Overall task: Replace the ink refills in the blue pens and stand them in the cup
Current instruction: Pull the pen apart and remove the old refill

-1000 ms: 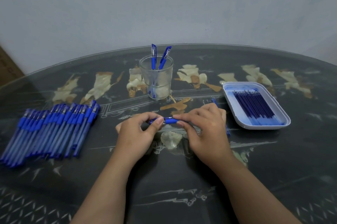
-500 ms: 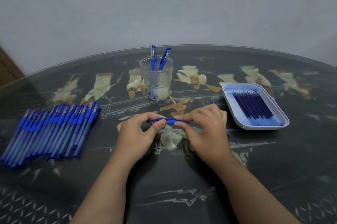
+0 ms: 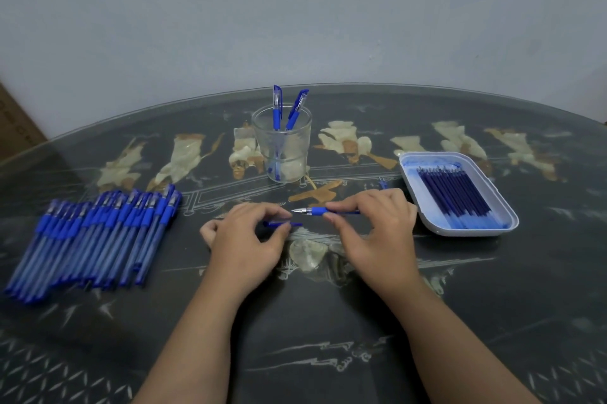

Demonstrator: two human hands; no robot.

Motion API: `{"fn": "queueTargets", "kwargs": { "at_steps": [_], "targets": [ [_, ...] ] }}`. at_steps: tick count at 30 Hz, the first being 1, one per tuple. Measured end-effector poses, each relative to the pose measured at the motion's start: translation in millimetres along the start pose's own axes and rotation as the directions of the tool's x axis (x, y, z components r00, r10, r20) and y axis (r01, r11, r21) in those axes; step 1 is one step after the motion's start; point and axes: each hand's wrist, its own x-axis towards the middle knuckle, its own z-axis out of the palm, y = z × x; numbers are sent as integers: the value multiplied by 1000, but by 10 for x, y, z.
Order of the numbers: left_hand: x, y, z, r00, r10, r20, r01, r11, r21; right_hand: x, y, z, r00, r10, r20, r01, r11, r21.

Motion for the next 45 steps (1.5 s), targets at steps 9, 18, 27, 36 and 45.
{"fn": "queueTargets", "kwargs": {
  "at_steps": [9, 18, 27, 36, 45],
  "targets": [
    [16, -36, -6, 998, 60, 15, -58, 992, -114, -14, 33, 28, 997, 6, 74, -2, 999, -54],
    [21, -39, 47, 989, 147, -19, -148, 962, -231, -21, 14, 29, 994, -14, 106, 16, 1000, -15],
    [1, -4, 19, 991, 130, 14, -117, 931, -345, -13, 9, 34, 997, 2, 79, -3, 1000, 11],
    [21, 6, 17, 991, 130, 10, -118, 924, -365, -14, 8, 37, 996, -4, 86, 4, 1000, -3],
    [10, 27, -9, 997, 79, -9, -76, 913, -401, -20, 9, 41, 995, -6, 96, 7, 1000, -12]
  ]
}}
